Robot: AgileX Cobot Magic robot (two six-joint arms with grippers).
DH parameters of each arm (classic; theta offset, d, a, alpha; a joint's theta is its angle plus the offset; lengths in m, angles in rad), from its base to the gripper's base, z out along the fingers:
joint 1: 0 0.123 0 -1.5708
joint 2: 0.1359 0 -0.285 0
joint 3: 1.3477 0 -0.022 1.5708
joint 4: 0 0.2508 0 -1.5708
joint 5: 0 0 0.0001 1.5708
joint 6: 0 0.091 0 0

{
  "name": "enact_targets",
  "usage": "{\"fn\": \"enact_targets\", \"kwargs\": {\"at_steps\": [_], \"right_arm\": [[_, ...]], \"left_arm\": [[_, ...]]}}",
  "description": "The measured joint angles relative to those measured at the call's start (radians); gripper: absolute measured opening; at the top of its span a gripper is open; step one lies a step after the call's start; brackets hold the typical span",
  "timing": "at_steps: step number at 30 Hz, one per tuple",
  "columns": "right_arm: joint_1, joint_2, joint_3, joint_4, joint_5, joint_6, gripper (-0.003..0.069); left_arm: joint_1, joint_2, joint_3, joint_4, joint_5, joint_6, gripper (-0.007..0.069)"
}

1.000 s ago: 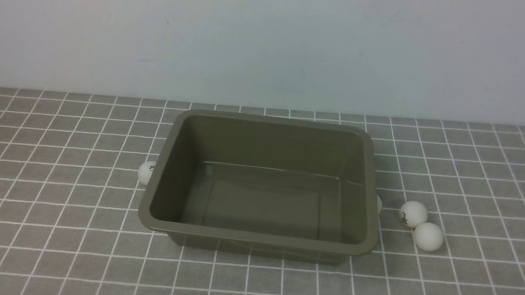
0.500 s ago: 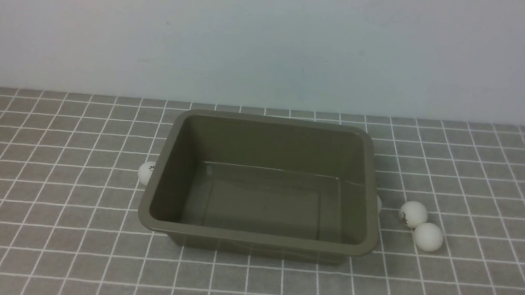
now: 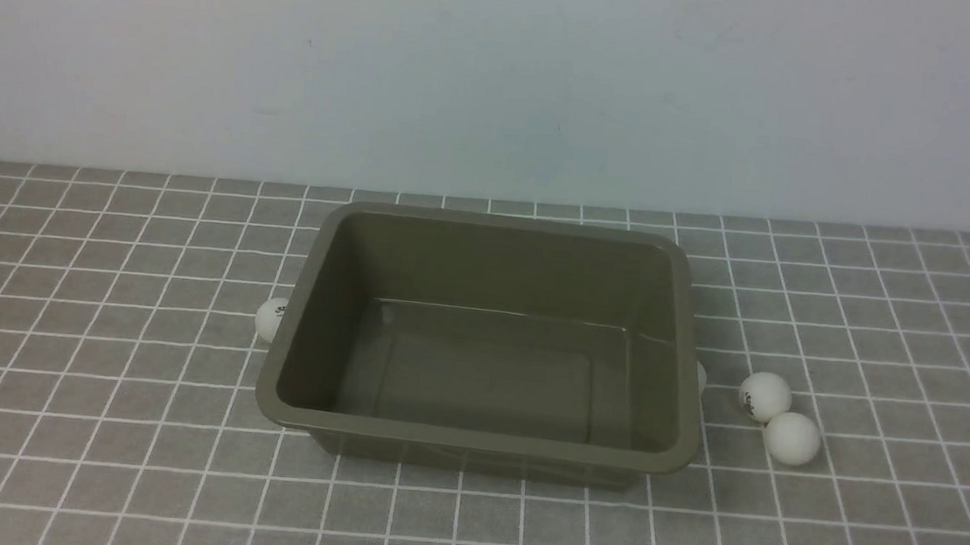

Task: Put the table tennis balls into the box on the grey coffee tablecloth.
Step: 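Reach for and grasp a ping pong ball on the table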

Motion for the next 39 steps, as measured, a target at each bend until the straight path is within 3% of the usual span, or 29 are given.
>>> {"fn": "enact_targets", "kwargs": {"at_steps": [3, 6, 10, 15, 18, 25, 30, 35, 39], "right_arm": [[0.000, 0.000, -0.007, 0.009, -0.014, 0.001, -0.0015], [0.000, 0.029, -0.103, -0.007, 0.160, -0.009, -0.0015], [0.000, 0.232, -0.330, -0.095, 0.459, -0.067, -0.0015], [0.002, 0.663, -0.646, -0.202, 0.867, -0.208, -0.0015], [0.002, 0.836, -0.758, -0.240, 0.979, -0.263, -0.0015], [0.002, 1.190, -0.960, -0.267, 1.019, -0.282, -0.0015], [0.002, 1.332, -1.001, -0.281, 0.961, -0.282, 0.0006], [0.002, 1.459, -1.026, -0.310, 0.899, -0.282, 0.0110], [0.004, 1.581, -1.077, -0.308, 0.882, -0.283, 0.0288]], "left_arm": [[0.000, 0.223, -0.141, 0.006, 0.315, 0.010, -0.0005], [0.000, 0.427, -0.241, 0.011, 0.562, 0.042, -0.0005], [0.000, 0.719, -0.317, 0.018, 0.731, 0.081, -0.0005], [0.000, 1.004, -0.370, 0.013, 0.753, 0.151, -0.0005], [0.000, 1.094, -0.386, -0.013, 0.746, 0.206, -0.0005], [0.000, 1.226, -0.401, -0.192, 0.655, 0.428, -0.0005], [0.000, 1.249, -0.422, -0.307, 0.596, 0.531, -0.0005], [-0.001, 1.291, -0.461, -0.400, 0.588, 0.609, -0.0005], [-0.041, 1.343, -0.508, -0.428, 0.579, 0.647, -0.0005]]}}
